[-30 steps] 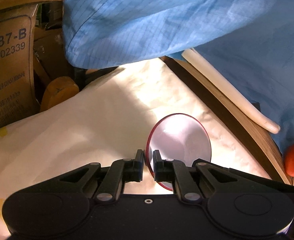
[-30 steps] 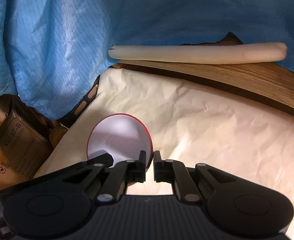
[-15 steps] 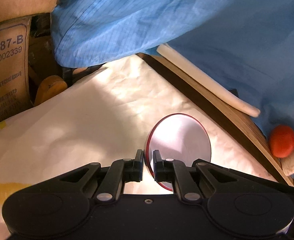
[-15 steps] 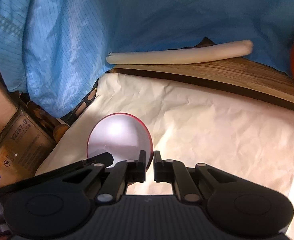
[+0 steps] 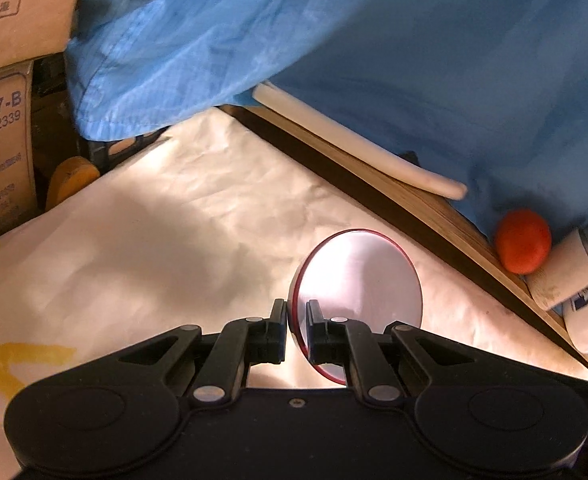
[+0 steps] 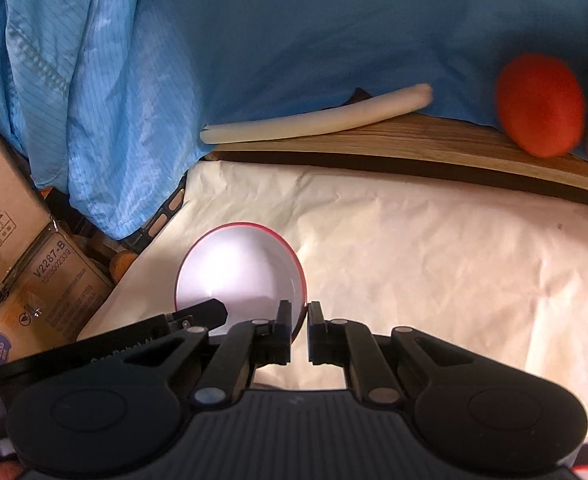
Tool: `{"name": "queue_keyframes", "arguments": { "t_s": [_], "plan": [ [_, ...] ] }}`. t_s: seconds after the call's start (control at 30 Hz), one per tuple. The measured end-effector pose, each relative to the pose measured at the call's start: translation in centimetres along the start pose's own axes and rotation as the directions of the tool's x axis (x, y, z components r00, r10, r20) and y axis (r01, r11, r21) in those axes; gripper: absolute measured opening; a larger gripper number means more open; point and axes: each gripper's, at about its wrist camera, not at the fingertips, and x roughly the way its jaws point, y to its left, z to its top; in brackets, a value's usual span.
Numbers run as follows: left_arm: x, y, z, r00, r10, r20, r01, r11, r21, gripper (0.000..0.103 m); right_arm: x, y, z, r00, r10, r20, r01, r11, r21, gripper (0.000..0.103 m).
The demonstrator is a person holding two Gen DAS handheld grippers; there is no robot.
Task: Organize plates and bowls
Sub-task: 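Lift the smaller bowl with both grippers and carry it toward the stack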
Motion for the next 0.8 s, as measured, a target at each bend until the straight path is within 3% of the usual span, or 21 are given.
{"name": "queue_keyframes", "arguments": {
  "t_s": [0.8],
  "plan": [
    [-1.6,-5.4,-2.4,0.994,-0.102,-0.026,0.105,0.985,0.134,0.009,-6.2,-4.2,-3.1,0.995,-0.053,0.082,0.046,0.995,0.086,0.008]
  ]
}}
